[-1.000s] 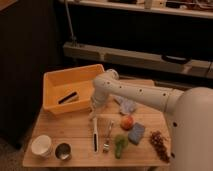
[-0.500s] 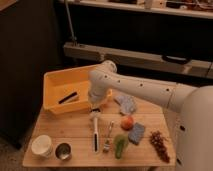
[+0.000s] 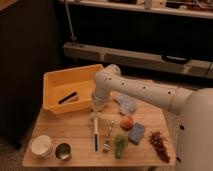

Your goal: Place brush in metal cup

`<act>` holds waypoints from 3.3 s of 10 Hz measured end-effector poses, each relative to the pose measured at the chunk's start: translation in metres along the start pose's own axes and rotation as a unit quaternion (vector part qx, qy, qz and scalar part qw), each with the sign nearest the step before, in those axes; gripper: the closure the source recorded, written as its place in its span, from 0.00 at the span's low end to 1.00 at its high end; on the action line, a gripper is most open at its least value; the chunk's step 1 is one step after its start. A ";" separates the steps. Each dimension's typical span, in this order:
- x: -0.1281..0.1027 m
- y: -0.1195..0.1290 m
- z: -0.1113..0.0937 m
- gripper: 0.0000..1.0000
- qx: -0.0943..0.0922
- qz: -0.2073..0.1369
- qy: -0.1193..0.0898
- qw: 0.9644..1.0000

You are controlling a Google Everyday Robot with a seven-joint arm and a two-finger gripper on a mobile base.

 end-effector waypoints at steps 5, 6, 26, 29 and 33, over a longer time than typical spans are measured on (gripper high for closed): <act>-0.002 0.003 0.022 0.20 0.007 0.002 -0.006 1.000; -0.002 0.002 0.028 0.20 0.007 0.002 -0.009 1.000; 0.017 -0.019 0.032 1.00 0.028 0.003 0.002 1.000; 0.019 -0.030 -0.022 1.00 0.104 -0.048 0.016 0.993; 0.004 -0.043 -0.082 1.00 0.187 -0.208 0.089 0.956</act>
